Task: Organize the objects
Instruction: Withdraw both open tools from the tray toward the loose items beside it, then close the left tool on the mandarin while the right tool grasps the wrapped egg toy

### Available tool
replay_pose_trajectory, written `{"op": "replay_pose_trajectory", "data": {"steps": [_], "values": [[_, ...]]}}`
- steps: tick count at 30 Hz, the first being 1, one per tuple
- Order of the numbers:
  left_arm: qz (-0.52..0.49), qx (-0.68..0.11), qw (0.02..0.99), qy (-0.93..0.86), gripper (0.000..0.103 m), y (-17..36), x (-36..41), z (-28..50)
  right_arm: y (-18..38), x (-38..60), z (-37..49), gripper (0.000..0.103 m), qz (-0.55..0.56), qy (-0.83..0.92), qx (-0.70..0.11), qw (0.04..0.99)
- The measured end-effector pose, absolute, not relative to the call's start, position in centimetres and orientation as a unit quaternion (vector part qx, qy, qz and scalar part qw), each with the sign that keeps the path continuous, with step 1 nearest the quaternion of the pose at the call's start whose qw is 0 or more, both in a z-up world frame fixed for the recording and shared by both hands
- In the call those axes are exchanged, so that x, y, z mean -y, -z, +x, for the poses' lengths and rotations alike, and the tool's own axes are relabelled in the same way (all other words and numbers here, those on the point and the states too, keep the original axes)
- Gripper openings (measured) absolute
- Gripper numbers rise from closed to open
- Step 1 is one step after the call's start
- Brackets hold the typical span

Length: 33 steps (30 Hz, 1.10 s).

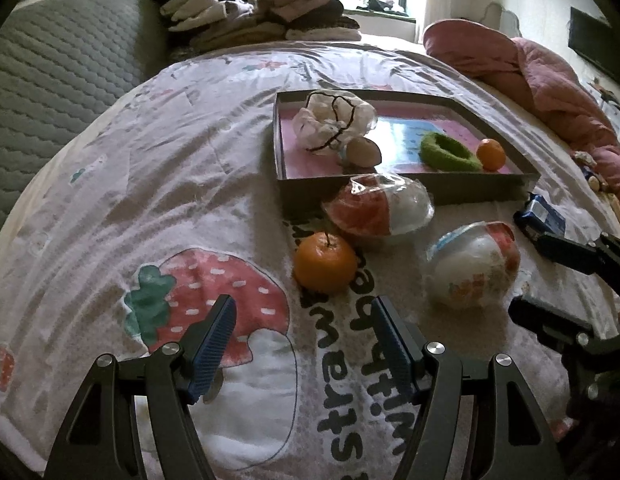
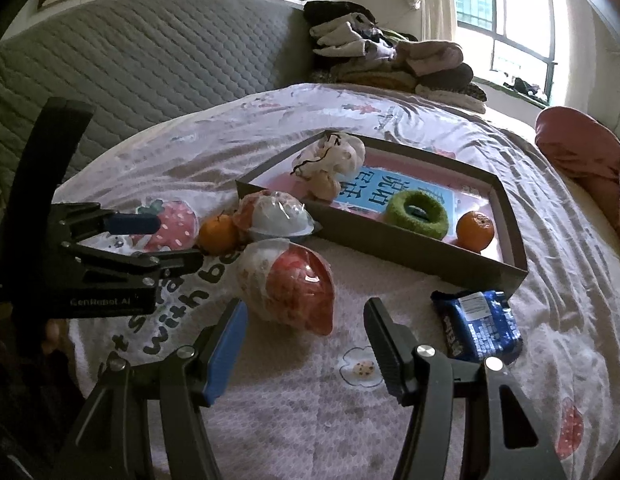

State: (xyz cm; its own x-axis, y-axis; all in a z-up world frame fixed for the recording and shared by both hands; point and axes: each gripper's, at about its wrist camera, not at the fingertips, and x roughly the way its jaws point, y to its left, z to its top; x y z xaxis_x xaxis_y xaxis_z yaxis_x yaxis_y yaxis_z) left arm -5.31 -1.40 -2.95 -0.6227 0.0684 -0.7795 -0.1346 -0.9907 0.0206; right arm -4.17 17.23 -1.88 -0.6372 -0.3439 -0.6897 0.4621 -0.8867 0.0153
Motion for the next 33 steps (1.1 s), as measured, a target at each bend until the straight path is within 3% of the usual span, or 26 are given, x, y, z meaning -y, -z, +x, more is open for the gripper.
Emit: {"op": "replay_pose_trajectory", "data": {"steps": [2,33], "values": [[-0.43,-0.039,0.053,-0.9,0.071,3.0,1.4,-5.6,2.0,-17.2,-4.4,0.069,0.364,0.901,-0.08,0.224],[-0.435,-0.011,0.055,-0.898,0.071,4.8,1.5,-9.6,4.2,-15.8,-8.5,0.07,0.381,0.89,-0.083,0.237]]}}
